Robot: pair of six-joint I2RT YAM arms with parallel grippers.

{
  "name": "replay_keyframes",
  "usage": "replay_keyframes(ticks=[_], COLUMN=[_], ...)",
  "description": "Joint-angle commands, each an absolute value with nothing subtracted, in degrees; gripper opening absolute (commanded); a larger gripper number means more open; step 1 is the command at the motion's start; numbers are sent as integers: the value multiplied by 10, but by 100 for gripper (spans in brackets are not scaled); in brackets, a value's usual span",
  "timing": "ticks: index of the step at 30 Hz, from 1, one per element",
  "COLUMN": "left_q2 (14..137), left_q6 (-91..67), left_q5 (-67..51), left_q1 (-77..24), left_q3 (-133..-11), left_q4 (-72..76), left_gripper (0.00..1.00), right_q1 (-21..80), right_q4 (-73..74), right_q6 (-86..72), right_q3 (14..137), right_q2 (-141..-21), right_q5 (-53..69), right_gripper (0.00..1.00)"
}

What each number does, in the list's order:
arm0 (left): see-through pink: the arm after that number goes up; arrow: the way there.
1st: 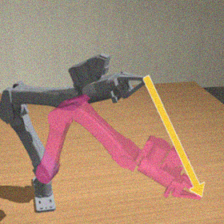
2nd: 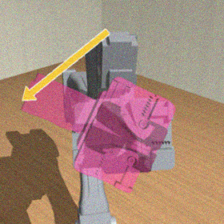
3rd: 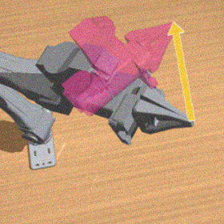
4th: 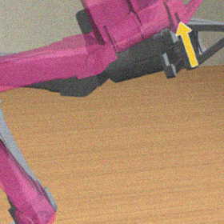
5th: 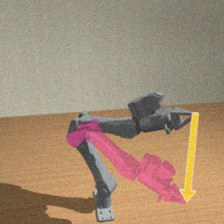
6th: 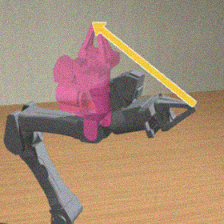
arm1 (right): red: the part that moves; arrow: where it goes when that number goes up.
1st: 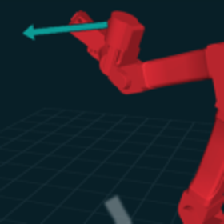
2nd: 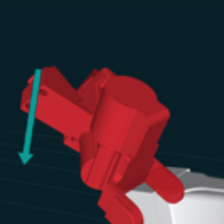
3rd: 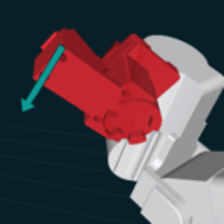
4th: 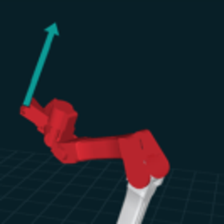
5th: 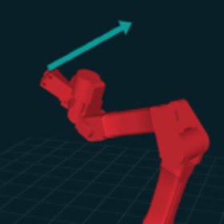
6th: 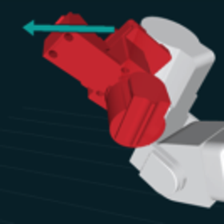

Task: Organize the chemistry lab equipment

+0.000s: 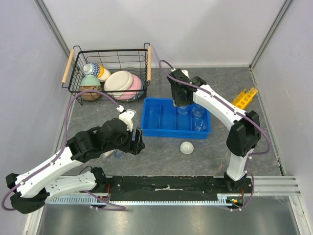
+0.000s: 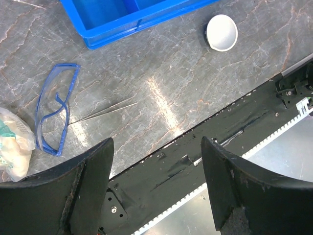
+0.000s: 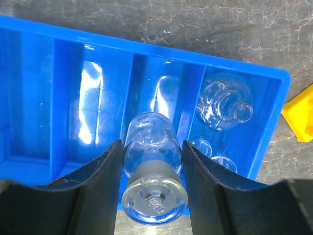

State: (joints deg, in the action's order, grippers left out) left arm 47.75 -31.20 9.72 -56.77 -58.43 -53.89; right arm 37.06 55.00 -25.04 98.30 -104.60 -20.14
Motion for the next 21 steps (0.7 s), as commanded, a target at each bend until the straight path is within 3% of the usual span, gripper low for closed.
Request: replay_keyframes(ticks=[1,21], left_q2=[481,499], left_q6=[-291,-278], left_q5=[79,83], left_q1=[-570,-570], left_q3=[-597,-603], left_q4=[-520,-521], left_gripper=[79,79], right_q1=[348,289], right_q4=[530,433], right_q6=[-234,-226], right_q3=[1007,955], right_q2=[-1072,-1171], right_q5=[-189,-122], right_gripper=[22,21])
